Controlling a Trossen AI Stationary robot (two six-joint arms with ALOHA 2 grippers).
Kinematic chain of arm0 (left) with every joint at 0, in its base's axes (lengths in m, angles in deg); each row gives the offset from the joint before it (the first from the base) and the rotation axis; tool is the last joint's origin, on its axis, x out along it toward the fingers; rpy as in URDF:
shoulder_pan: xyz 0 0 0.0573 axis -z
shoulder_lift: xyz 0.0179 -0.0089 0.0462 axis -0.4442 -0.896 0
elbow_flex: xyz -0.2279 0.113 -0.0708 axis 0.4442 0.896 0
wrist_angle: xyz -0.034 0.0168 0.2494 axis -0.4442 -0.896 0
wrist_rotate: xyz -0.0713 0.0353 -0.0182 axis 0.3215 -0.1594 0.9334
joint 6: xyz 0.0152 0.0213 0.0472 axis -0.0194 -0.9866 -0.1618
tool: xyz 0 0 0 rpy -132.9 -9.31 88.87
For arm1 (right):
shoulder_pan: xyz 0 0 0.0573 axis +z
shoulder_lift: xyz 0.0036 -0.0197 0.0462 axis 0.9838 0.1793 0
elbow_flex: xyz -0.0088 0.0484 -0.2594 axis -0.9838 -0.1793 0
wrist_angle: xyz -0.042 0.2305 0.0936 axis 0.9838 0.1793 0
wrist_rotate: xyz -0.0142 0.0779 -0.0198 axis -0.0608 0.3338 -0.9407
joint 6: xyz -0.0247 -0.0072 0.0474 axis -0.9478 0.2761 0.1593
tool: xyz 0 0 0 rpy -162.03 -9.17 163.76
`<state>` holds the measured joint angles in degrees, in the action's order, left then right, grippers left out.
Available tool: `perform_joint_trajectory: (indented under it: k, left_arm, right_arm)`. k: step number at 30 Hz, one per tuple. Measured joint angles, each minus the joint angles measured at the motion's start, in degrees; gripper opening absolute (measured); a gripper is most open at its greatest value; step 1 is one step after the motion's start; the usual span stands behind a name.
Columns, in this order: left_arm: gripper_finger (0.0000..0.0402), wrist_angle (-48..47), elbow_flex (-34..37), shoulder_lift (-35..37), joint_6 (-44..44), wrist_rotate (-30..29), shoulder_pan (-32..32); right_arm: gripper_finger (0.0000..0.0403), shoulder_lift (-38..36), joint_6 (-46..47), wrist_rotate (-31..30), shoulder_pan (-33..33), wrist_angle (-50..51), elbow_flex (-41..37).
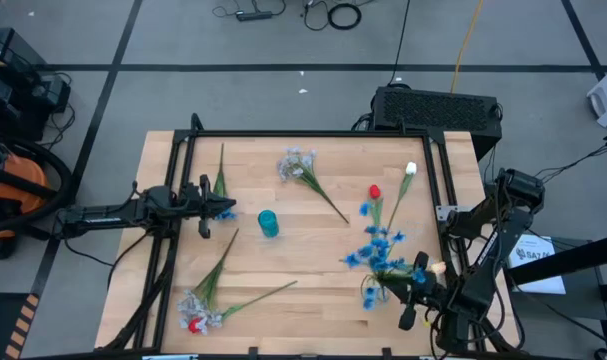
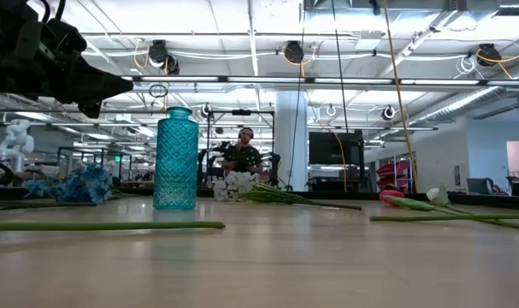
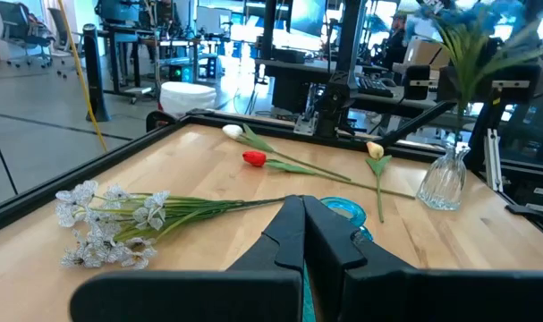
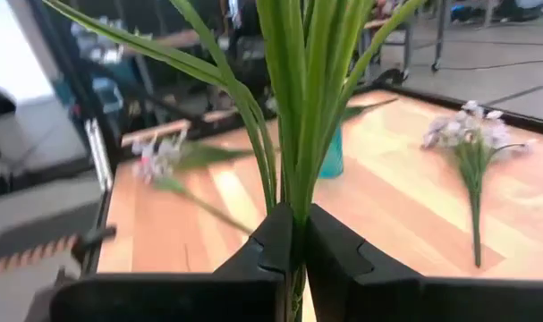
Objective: Sort flowers into vase by color
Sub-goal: Put the right blue flower into the transparent vase
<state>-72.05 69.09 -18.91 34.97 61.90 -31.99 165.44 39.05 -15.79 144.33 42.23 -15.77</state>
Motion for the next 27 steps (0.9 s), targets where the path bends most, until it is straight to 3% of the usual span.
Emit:
perform_joint_trajectory:
  k: [5, 16, 22, 27]
  left_arm:
    - [0.0002, 0.0, 0.0, 0.0, 0.0, 0.0, 0.0]
    - [0.0002, 0.0, 0.0, 0.0, 0.0, 0.0, 0.0]
    - [0.0002, 0.0, 0.0, 0.0, 0.0, 0.0, 0.0]
    - [0.0002, 0.0, 0.0, 0.0, 0.0, 0.0, 0.0]
  right_arm:
    - [0.0018, 0.0, -5.8, 1.7, 0.0, -2.8, 0.0]
    - [0.002, 0.0, -7.1, 1.7, -0.1, -1.9, 0.0]
    - [0.0045, -1.2, -10.4, 14.6, -0.2, -1.9, 0.0]
    - [0.0096, -4.1, -11.4, 19.6, -0.2, -1.8, 0.0]
